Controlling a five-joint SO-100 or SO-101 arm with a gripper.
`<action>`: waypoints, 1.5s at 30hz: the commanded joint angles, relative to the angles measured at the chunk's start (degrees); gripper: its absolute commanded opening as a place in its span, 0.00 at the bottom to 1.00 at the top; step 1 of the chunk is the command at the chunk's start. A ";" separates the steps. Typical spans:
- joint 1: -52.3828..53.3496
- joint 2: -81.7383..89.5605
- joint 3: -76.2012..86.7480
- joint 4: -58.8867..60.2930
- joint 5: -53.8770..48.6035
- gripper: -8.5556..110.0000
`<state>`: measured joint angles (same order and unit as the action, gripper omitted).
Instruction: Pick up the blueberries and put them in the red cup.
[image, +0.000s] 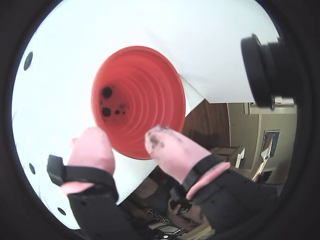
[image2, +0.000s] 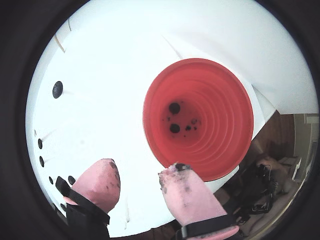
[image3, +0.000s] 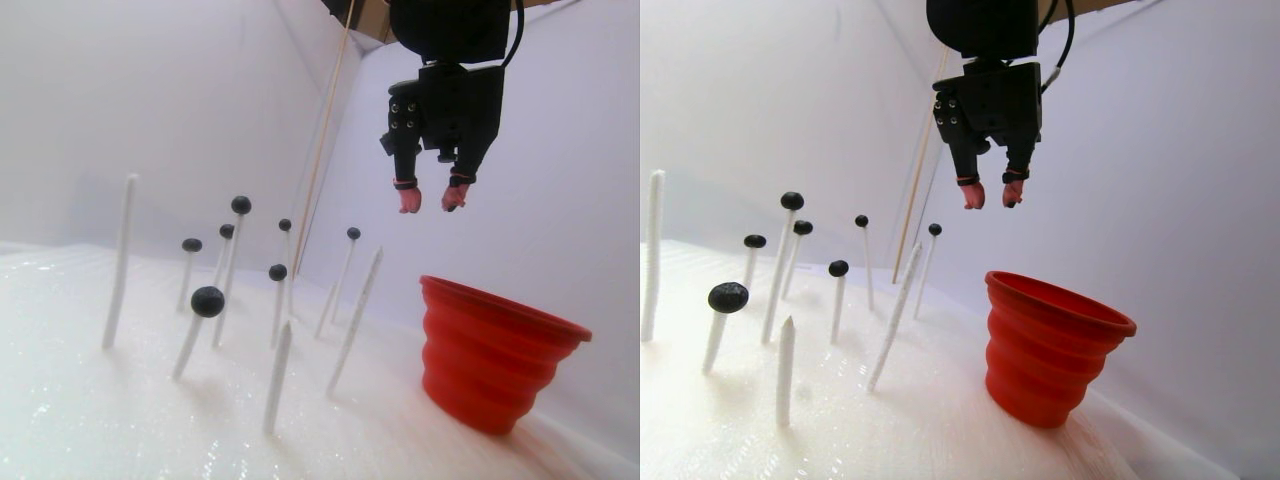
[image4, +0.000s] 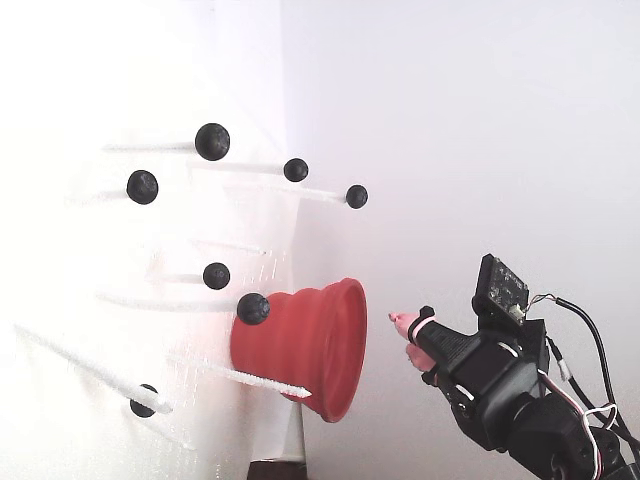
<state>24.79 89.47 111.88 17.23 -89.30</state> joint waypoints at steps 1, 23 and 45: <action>-0.18 6.86 -1.05 0.44 1.05 0.20; -6.94 10.99 1.58 0.09 2.81 0.20; -10.28 9.67 1.32 -4.66 3.87 0.20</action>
<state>14.24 94.48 114.43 13.97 -85.96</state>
